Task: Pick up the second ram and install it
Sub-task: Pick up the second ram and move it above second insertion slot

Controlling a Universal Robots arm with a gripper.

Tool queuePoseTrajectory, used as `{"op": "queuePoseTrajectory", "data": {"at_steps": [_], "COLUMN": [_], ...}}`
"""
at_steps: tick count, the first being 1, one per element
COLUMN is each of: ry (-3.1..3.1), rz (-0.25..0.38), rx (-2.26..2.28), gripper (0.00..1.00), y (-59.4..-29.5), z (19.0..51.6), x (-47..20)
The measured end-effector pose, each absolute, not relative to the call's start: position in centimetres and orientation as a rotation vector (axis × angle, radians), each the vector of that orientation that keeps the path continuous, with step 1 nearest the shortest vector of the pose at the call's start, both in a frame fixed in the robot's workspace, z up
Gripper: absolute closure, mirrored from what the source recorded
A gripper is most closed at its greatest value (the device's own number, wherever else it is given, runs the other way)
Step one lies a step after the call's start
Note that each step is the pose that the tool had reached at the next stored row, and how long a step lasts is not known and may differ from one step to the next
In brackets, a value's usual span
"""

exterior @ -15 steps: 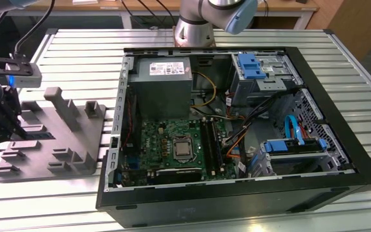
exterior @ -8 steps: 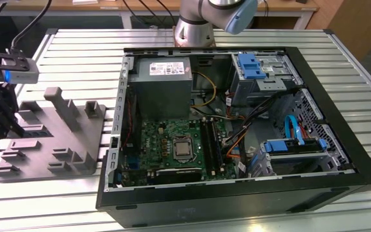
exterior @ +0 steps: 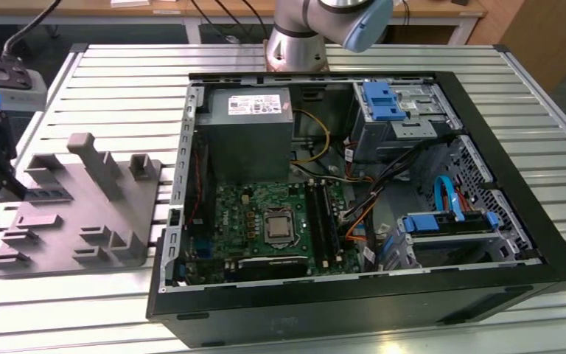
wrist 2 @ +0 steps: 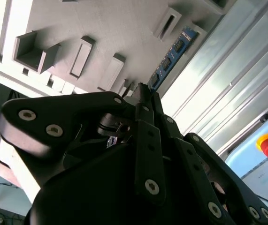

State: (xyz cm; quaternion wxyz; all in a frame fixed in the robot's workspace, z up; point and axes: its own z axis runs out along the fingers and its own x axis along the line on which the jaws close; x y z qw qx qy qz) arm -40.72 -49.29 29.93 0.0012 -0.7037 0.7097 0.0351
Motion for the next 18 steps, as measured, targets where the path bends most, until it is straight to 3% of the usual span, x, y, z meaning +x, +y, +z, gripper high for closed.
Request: {"op": "queuePoseTrajectory", "data": {"at_steps": [18], "ry": [2.225], "rz": [0.115], "rx": [-2.207], "gripper": [0.86], "y": [-49.3], "z": [37.4], "x": [-40.7]}}
